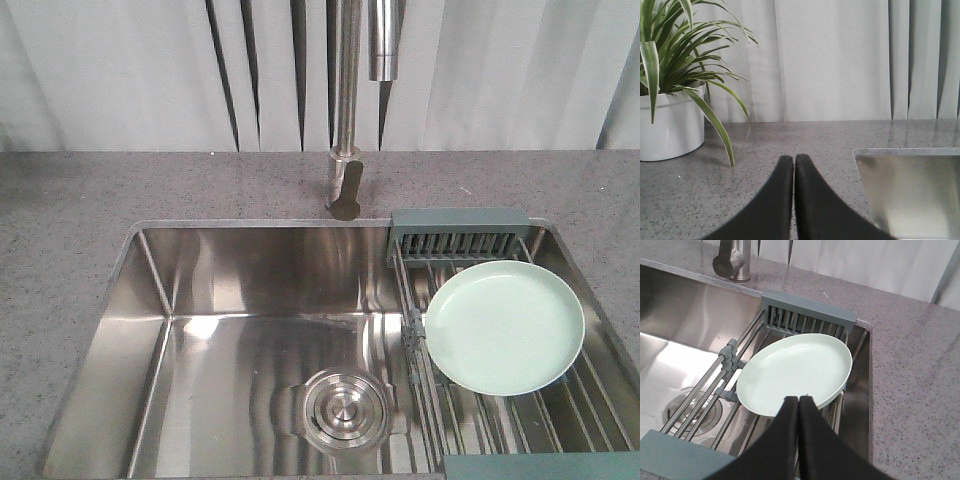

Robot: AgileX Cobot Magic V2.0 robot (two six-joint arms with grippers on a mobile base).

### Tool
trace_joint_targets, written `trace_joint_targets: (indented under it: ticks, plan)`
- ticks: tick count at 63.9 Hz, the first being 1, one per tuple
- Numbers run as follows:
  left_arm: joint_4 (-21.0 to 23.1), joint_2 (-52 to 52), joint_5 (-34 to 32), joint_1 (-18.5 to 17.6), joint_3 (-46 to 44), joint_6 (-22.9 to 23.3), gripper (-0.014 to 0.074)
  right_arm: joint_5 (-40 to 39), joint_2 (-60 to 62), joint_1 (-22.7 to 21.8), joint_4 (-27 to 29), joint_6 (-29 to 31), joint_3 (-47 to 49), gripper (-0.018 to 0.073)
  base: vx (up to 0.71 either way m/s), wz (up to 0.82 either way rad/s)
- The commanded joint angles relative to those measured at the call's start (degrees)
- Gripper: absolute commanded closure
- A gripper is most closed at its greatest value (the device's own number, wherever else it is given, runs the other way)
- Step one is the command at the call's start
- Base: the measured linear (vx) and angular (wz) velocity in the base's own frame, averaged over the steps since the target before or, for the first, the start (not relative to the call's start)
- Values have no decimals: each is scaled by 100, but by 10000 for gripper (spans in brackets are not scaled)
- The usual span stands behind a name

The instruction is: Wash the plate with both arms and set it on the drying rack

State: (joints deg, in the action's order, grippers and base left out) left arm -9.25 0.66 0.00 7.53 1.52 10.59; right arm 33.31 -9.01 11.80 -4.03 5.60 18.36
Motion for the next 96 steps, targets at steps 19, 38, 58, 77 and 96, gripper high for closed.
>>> trace_joint_targets:
  ticks: [19,38,58,77,96]
  plan:
    - [54,94,-386,4,127,25,602,-415,-54,-20,-43,17,150,561,0,0]
    - [54,89,-386,4,127,25,602,-407,-54,-26,-18,17,150,561,0,0]
    - [54,89,-386,4,127,25,602,-1240,-54,-37,6,-622,-1075,561,0,0]
    - [54,89,-386,4,127,25,602,-2762,82,-443,-17,-1367,-2086,561,0,0]
    - [54,89,-379,4,127,25,602,-3172,1032,-1238,-18,-1362,-2109,561,0,0]
